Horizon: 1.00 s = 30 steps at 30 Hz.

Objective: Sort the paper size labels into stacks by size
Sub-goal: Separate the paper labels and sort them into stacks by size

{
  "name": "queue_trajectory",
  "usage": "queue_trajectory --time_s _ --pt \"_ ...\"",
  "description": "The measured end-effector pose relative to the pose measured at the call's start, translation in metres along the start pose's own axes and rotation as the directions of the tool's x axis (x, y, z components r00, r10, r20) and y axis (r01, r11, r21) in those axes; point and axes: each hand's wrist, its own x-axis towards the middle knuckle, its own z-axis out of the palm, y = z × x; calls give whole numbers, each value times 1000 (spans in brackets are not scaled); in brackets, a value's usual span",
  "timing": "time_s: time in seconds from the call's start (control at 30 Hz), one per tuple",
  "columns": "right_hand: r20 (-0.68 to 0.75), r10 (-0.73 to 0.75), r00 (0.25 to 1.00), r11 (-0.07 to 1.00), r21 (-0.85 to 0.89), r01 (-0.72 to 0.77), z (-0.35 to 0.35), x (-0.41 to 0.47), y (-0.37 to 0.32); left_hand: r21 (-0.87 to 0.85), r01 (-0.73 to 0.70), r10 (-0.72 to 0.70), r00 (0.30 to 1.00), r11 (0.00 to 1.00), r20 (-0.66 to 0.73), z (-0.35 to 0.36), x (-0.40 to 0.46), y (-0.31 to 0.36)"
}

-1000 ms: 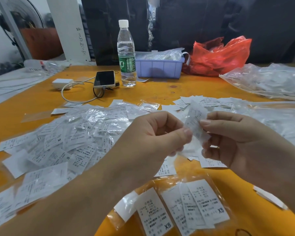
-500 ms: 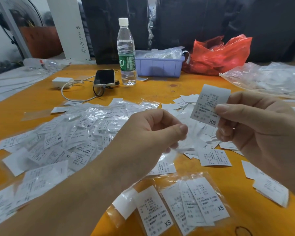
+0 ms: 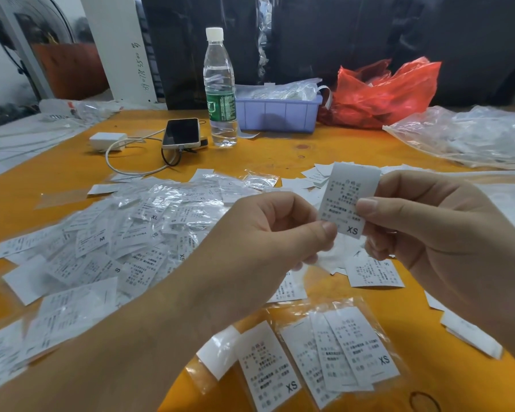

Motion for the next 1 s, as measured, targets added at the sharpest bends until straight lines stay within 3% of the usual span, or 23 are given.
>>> queue_trajectory --time_s 0.27,0.4,0.8,1.0 --pt "51 38 998 999 10 -38 2 -1 2 -67 -23 23 1000 997 5 0 -1 2" --pt "-6 2 1000 998 55 -2 -2 1 1 -48 -18 19 1000 999 17 -1 0 2" --pt "-102 -257 961 945 -233 228 -1 -3 2 -52 -6 6 1000 999 9 -2 0 1" --pt "-135 -301 944 918 -307 249 1 -5 3 -75 -2 4 1000 997 23 -1 0 0"
